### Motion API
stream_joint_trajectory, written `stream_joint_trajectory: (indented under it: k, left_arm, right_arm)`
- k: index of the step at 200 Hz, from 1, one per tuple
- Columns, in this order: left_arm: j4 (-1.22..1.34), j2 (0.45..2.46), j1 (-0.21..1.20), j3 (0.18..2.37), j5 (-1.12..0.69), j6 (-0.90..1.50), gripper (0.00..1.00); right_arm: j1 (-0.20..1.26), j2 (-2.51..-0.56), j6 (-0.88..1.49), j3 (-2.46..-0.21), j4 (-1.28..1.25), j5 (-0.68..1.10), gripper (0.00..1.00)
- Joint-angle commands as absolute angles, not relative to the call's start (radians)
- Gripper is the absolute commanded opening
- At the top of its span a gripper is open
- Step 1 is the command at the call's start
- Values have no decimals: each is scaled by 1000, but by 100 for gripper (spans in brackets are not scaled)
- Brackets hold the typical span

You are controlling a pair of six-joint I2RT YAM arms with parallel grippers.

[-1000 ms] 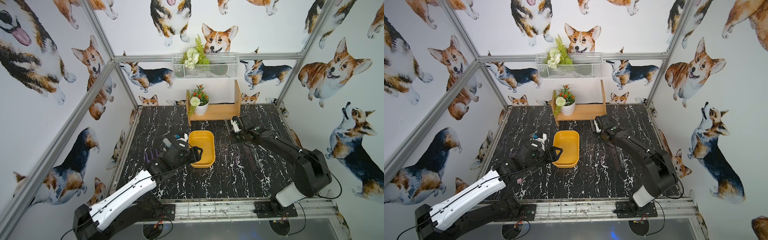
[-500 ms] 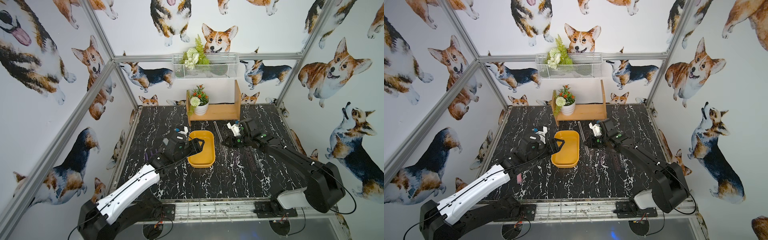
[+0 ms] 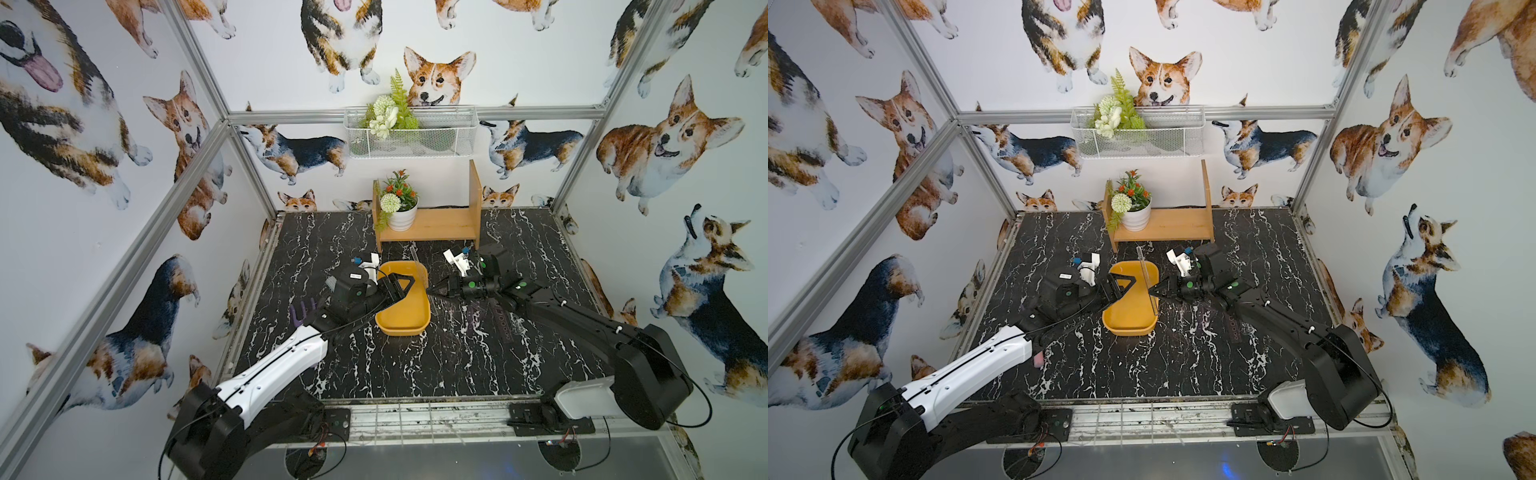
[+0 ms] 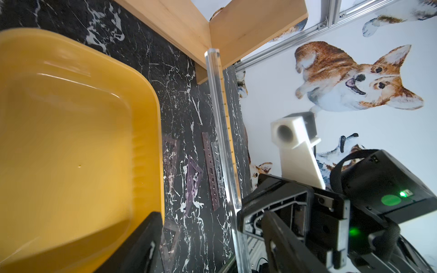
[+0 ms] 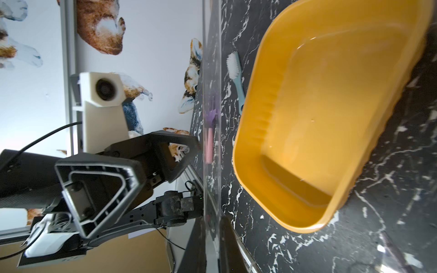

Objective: Put the scattered rulers into the storage box
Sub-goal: Pick up the ruler from the center of the board, then place the ruler in the storage box.

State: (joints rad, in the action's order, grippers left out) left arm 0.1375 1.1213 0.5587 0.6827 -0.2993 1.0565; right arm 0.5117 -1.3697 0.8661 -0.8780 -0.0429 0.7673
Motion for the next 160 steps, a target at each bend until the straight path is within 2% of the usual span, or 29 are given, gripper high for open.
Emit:
stream_joint_trajectory:
  k: [1, 71, 122, 160]
  left_arm:
    - [287, 1144, 555, 675, -357, 1103, 69]
    - [504, 1163, 516, 598, -428, 1234, 58]
    - [628, 1140, 468, 531, -458, 1328, 42]
    - [655, 1155, 465, 537, -492, 1344, 42]
  right_arm:
    - [531, -1376, 986, -863, -234, 833, 0]
    - [574, -1399, 1122, -831, -427, 888, 0]
    - [577, -1405, 1173, -797, -510, 924, 0]
    - [584, -1415, 1183, -786, -535, 948, 0]
